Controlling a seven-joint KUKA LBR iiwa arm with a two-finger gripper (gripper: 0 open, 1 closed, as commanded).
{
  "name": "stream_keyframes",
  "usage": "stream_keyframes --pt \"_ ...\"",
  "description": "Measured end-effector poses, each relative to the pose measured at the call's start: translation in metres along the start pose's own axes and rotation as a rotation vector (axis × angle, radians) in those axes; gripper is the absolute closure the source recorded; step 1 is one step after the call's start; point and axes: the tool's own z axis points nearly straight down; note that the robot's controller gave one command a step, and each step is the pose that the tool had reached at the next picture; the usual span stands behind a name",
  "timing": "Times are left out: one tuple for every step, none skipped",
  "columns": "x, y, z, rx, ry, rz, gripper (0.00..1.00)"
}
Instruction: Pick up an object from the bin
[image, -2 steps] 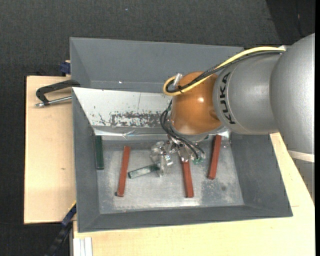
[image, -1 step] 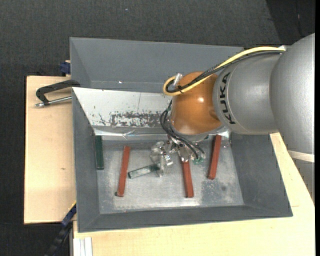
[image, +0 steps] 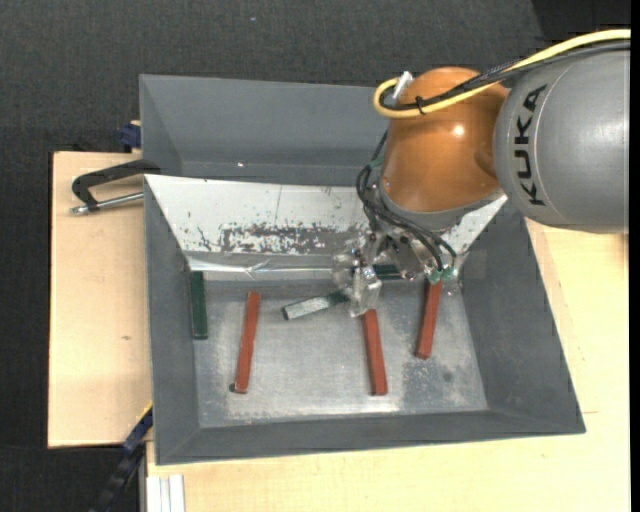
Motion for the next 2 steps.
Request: stream_keyframes --pt "0.0 0.0 0.0 0.0 0.0 0.0 1.0" --pt "0.007 -0.001 -0.027 -0.002 0.005 -0.072 1.0"
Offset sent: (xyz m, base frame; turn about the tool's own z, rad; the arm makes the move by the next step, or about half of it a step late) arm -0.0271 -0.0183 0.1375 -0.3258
